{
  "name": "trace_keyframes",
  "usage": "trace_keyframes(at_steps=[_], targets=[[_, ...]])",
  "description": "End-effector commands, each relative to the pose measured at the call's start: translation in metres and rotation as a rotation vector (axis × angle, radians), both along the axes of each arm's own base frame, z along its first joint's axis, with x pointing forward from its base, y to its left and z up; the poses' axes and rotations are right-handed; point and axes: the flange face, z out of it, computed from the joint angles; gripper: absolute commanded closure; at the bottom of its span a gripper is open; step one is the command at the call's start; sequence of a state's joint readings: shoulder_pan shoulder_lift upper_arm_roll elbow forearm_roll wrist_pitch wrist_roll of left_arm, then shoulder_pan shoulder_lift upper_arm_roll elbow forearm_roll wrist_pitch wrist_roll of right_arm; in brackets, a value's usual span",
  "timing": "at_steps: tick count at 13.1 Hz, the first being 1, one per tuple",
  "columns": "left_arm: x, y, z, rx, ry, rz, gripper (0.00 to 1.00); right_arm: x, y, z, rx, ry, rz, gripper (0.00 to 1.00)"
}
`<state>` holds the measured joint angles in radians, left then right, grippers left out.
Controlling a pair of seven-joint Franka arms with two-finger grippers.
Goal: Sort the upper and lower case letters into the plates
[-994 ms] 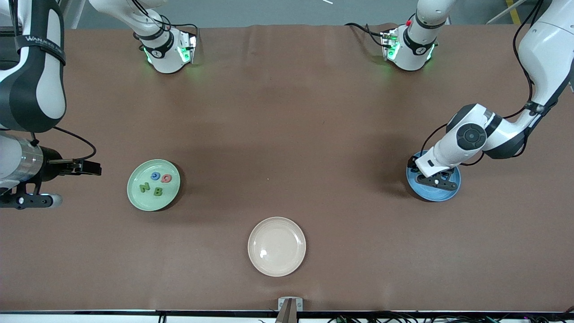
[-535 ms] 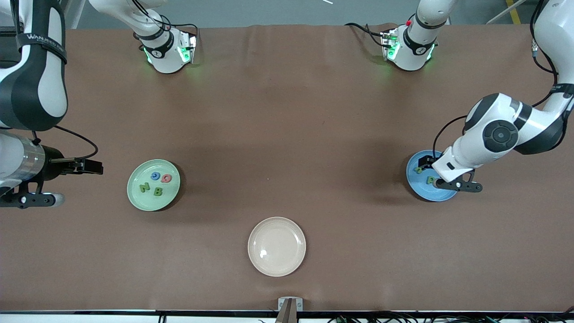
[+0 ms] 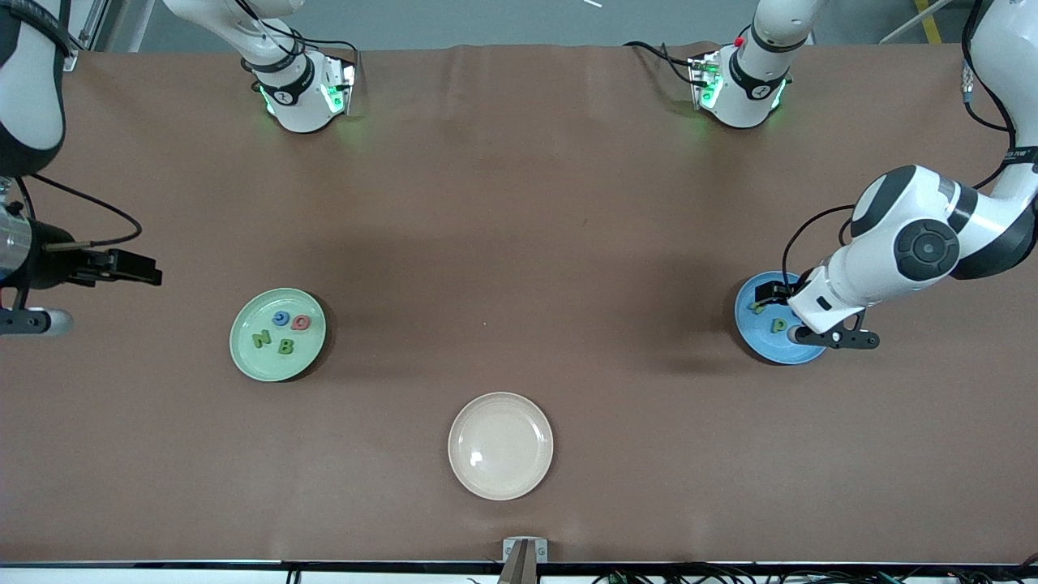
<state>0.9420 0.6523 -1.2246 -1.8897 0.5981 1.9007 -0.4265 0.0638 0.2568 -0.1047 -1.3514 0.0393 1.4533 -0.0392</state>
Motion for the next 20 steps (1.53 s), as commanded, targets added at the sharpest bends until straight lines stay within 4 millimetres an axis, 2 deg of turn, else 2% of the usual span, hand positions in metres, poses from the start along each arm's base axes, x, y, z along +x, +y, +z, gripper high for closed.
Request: trace_keyframes(at_steps=[1, 4, 11, 13, 17, 20], targets=[[0.006, -0.014, 0.032, -0.009, 0.039, 0.003, 0.01, -0.033, -0.001, 0.013, 0.001, -0.022, 0.003, 0.00], [0.005, -0.024, 0.040, -0.030, 0.074, -0.008, 0.01, -0.054, 0.001, 0.022, 0.008, -0.048, 0.014, 0.00], [0.000, -0.035, 0.045, -0.085, 0.086, -0.010, 0.01, -0.081, -0.003, 0.032, 0.013, -0.075, 0.047, 0.00], [0.000, -0.031, 0.042, -0.084, 0.092, -0.006, 0.01, -0.086, -0.002, 0.040, 0.013, -0.087, 0.048, 0.00], [0.001, -0.022, 0.057, -0.029, 0.057, 0.020, 0.01, -0.096, -0.004, 0.057, 0.012, -0.113, 0.048, 0.00], [0.003, 0.004, 0.054, 0.003, 0.063, 0.025, 0.01, -0.098, -0.003, 0.063, 0.011, -0.126, 0.050, 0.00]])
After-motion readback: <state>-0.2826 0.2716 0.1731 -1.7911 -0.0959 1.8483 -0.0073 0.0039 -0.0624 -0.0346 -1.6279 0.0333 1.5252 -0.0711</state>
